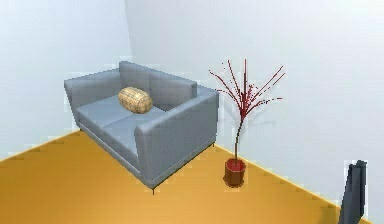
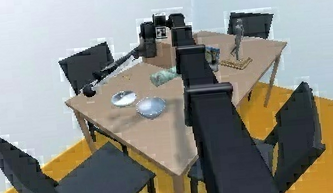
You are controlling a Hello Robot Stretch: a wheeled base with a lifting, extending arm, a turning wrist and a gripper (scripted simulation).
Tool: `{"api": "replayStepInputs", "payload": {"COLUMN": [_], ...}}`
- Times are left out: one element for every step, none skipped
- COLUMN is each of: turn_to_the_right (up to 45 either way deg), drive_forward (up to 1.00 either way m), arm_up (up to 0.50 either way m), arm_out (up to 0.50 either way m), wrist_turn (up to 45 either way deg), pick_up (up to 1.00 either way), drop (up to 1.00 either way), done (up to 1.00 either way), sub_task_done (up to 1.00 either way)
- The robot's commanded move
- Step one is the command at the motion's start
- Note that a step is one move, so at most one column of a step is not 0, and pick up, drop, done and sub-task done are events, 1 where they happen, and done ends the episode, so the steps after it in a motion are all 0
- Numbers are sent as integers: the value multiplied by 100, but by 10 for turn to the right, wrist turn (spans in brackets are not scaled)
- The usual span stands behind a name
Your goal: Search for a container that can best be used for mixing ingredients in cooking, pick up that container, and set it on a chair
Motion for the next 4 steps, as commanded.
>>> {"api": "replayStepInputs", "payload": {"turn_to_the_right": [0, 0, 0, 0], "drive_forward": [0, 0, 0, 0], "arm_up": [0, 0, -28, 0], "arm_out": [0, 0, 0, 0], "wrist_turn": [450, 240, 0, 0], "pick_up": [0, 0, 0, 100], "drop": [0, 0, 0, 0], "done": [0, 0, 0, 0], "sub_task_done": [0, 0, 0, 0]}}
